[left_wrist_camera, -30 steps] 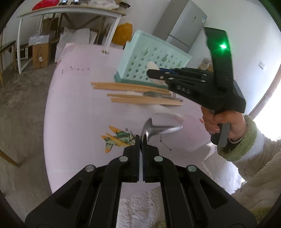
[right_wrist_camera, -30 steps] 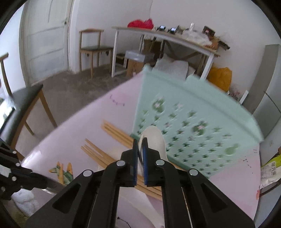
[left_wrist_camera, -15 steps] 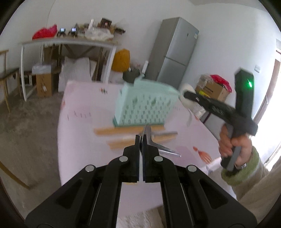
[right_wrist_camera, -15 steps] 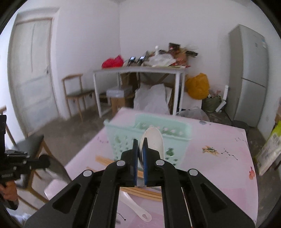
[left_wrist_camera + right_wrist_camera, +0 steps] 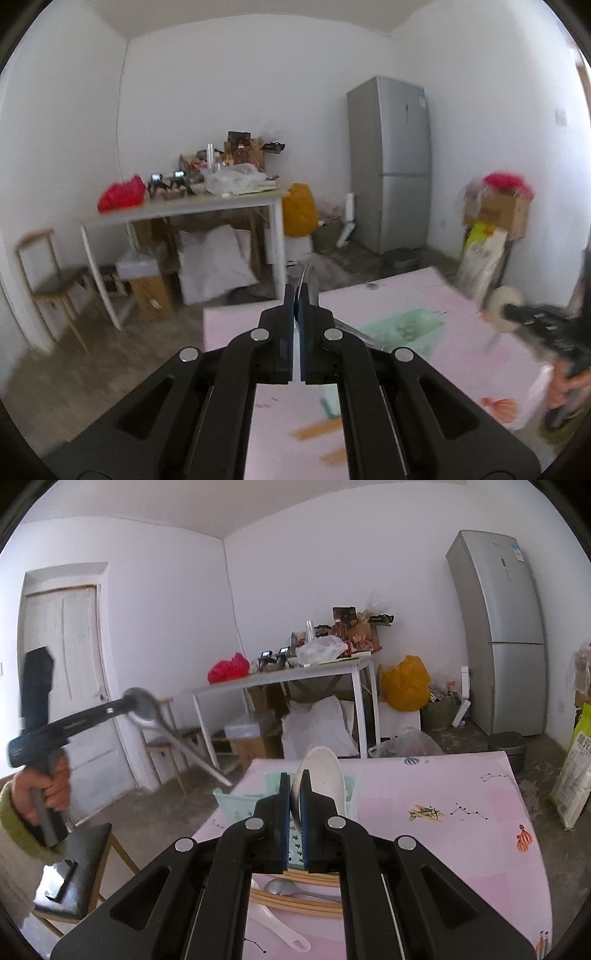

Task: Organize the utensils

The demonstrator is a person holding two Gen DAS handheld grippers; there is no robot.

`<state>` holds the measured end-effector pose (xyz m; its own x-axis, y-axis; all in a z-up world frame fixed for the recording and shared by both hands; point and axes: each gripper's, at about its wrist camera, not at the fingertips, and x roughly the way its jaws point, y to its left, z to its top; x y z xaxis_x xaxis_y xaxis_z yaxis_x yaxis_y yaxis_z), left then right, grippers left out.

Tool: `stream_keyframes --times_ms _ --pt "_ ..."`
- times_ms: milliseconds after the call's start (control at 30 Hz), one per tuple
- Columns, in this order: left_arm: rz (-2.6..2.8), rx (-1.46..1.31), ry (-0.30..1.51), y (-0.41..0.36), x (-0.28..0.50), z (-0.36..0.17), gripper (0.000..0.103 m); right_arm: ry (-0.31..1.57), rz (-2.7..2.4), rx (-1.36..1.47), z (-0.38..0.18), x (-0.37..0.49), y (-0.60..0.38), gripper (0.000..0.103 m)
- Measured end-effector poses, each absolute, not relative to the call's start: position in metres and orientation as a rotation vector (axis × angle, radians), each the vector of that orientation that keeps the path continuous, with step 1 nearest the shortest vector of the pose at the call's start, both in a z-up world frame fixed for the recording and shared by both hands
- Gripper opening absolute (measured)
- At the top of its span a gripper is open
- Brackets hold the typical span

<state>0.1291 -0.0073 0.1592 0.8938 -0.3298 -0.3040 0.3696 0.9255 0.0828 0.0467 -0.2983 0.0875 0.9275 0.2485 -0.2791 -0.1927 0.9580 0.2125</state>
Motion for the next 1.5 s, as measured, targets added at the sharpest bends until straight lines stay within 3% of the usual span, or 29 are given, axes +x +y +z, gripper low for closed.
stream_keyframes --times_ms 200,467,1000,1333,1500 --pt "-0.291 0.341 0.316 -0.045 0.155 0.153 0.001 0.304 0.239 0.199 0.084 0.044 -0.304 0.005" --pt "-0.365 0.351 0.551 -0.07 0.196 0.104 0.002 0.314 0.25 0.21 0.079 0.044 -0.303 0.005" --pt "-0.442 -0.056 0.524 0.002 0.155 0.082 0.037 0.237 0.348 0.317 0.116 0.055 -0.318 0.005" --pt "-0.473 -0.104 0.695 0.0 0.113 0.014 0.048 0.096 0.626 0.503 0.169 0.084 -0.333 0.005" --pt "-0.485 -0.127 0.724 0.0 0.107 0.0 0.048 0.145 0.672 0.536 0.161 0.12 -0.323 0.005"
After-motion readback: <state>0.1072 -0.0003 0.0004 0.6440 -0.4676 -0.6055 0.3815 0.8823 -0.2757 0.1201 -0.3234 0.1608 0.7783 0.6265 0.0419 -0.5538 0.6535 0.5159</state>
